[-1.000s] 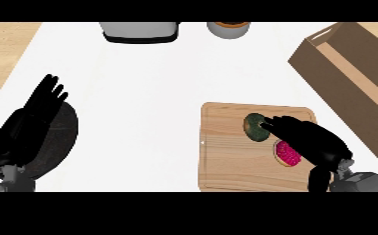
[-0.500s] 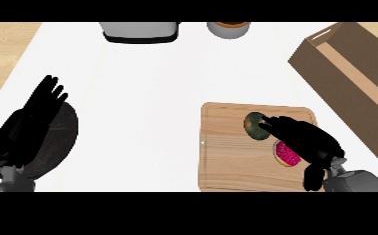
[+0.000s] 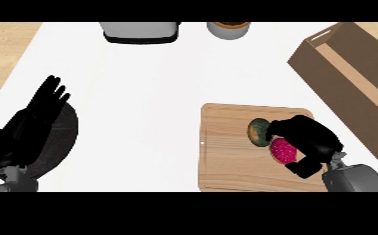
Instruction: Pick the cupcake from the cutting board and place it in the cardboard box
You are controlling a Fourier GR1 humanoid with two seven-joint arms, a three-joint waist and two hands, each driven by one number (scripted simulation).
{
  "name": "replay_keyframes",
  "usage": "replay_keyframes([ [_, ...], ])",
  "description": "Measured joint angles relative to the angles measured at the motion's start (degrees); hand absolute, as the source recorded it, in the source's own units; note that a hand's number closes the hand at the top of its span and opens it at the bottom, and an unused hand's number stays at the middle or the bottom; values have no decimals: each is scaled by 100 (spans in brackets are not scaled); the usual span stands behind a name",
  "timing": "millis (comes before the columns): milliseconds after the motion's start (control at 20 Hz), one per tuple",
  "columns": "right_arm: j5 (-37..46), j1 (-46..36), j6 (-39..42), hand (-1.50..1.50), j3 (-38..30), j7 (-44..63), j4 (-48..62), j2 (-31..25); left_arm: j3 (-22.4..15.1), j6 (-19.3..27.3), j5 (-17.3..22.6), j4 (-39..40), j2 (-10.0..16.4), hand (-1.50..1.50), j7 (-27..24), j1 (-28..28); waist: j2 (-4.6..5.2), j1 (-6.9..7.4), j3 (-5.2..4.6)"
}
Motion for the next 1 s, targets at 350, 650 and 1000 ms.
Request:
replay_keyframes([
  [350, 115, -121, -129, 150, -173, 122, 221, 282, 28, -17, -37, 19, -28, 0, 21, -46, 7, 4, 2],
  [650, 205, -841, -61, 150, -1008, 2040, 809, 1221, 46, -15, 29, -45, 4, 0, 173, -132, 40, 63, 13],
  [1000, 416, -1664, -537, 150, -1405, 3043, 1004, 1518, 55, -65, 15, 12, -22, 0, 90, -73, 37, 33, 22],
])
